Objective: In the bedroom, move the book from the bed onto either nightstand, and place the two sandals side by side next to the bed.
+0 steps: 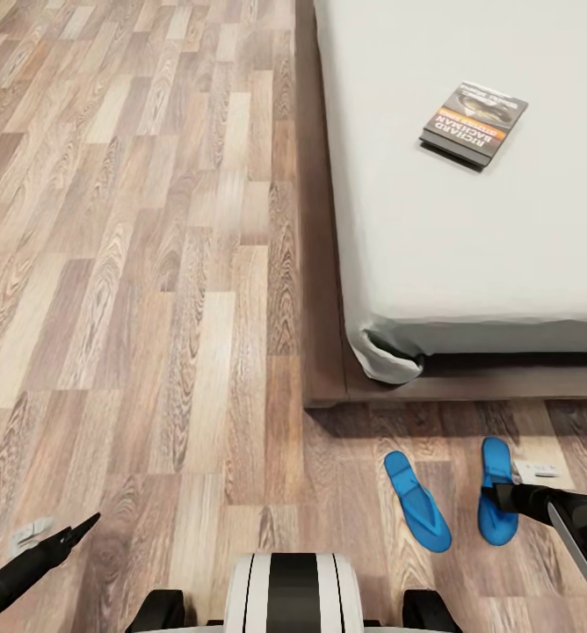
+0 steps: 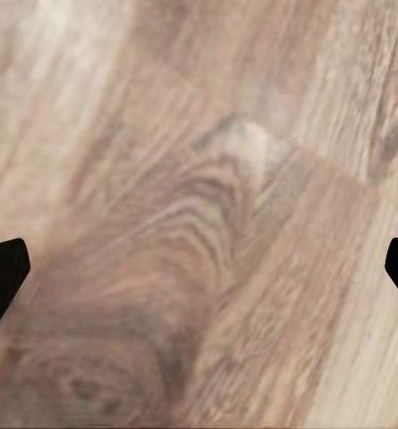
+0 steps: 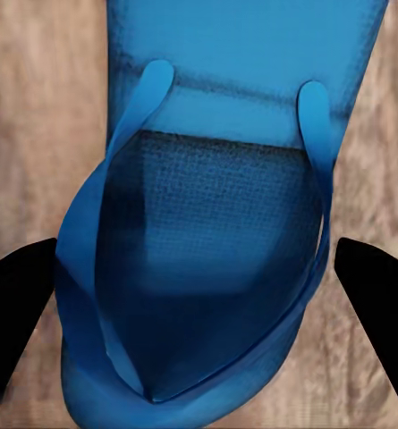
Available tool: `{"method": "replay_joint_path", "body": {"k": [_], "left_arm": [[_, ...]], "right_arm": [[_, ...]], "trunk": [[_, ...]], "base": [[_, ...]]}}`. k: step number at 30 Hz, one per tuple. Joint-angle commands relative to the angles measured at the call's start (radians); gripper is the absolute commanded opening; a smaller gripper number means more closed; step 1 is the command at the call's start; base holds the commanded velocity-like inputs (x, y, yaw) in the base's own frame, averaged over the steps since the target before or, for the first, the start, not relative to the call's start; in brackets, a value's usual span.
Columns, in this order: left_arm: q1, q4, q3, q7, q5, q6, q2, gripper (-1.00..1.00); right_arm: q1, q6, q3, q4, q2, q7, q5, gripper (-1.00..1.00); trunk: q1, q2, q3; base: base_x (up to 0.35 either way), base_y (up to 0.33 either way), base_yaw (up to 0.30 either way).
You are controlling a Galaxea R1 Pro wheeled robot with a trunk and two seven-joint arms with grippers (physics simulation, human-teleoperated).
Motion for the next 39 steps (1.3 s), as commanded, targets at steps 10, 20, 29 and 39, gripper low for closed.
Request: {"method": "replay_joint_path", "body": {"k": [10,20,29,39], "left_arm": [[-0.001,0.002,0.0,-0.002,0.003,-0.002,0.0,1.0],[-0.001,0.002,0.0,-0.002,0.003,-0.002,0.0,1.0],[-0.001,0.002,0.0,0.0,0.003,-0.002,0.0,1.0],[-0.001,0.002,0.0,0.001,0.003,-0.002,0.0,1.0]], "right_arm": [[0.0,0.008,-0.001,-0.002,0.0,0.001,-0.004,-1.0],[0.0,0.009,-0.001,-0.002,0.0,-0.001,-0.004,-1.0],[0.0,0.009,-0.001,-0.001,0.0,-0.001,-0.004,-1.0],[0.0,0.018,-0.001,-0.002,0.0,-0.001,-0.004,-1.0]], "trunk": [[0.0,0.0,-0.001],[0.0,0.0,-0.001],[0.0,0.0,-0.004],[0.004,-0.002,-0.031]], "base": [[0.027,0.139,0.0],[0.0,0.002,0.0],[0.0,0.0,0.0],[0.0,0.0,0.0]]}}
